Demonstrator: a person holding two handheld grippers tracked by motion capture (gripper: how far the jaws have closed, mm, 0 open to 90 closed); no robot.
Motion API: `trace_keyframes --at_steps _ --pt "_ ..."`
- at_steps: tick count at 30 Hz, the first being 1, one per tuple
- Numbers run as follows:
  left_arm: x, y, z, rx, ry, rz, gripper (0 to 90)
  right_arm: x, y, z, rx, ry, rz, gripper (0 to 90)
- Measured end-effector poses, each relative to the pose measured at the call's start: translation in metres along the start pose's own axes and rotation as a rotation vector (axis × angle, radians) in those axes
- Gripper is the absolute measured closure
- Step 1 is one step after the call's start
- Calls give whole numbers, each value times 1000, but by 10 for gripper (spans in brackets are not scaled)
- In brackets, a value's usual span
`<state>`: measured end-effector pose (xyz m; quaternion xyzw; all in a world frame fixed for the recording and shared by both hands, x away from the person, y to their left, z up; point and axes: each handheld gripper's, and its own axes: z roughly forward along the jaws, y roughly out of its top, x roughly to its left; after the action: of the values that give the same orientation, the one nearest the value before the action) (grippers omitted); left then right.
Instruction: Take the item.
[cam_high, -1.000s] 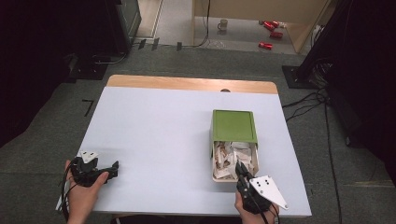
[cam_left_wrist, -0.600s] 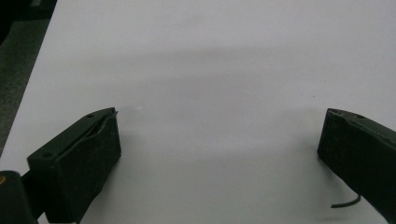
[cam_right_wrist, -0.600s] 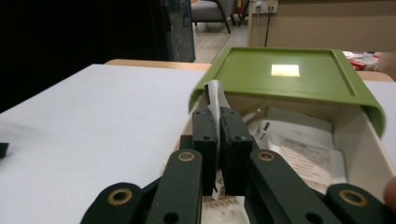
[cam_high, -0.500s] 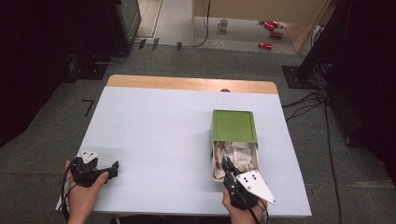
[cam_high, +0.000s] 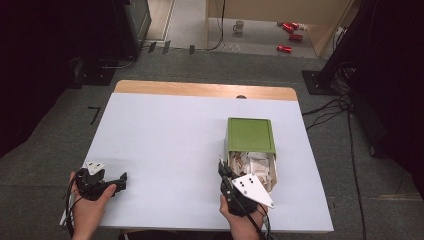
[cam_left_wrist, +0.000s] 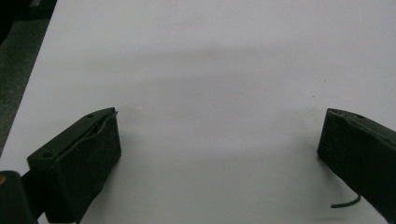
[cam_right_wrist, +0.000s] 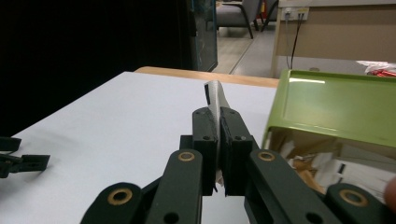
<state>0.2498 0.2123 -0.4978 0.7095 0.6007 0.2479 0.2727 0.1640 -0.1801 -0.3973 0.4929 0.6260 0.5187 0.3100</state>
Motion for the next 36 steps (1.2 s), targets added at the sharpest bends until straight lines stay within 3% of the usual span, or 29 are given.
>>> trace_keyframes --at_steps 8,17,25,28,36 --pt "0 0 0 0 0 0 0 14 -7 22 39 23 2 873" --pt "0 0 0 0 -1 0 0 29 -28 52 99 23 4 873" --pt "0 0 0 0 -1 0 0 38 -44 70 144 -40 -53 872" --pt "0 0 0 0 -1 0 0 41 -52 75 161 -41 -64 871" --pt "0 0 0 0 -1 -1 0 38 -71 83 203 -3 -23 869"
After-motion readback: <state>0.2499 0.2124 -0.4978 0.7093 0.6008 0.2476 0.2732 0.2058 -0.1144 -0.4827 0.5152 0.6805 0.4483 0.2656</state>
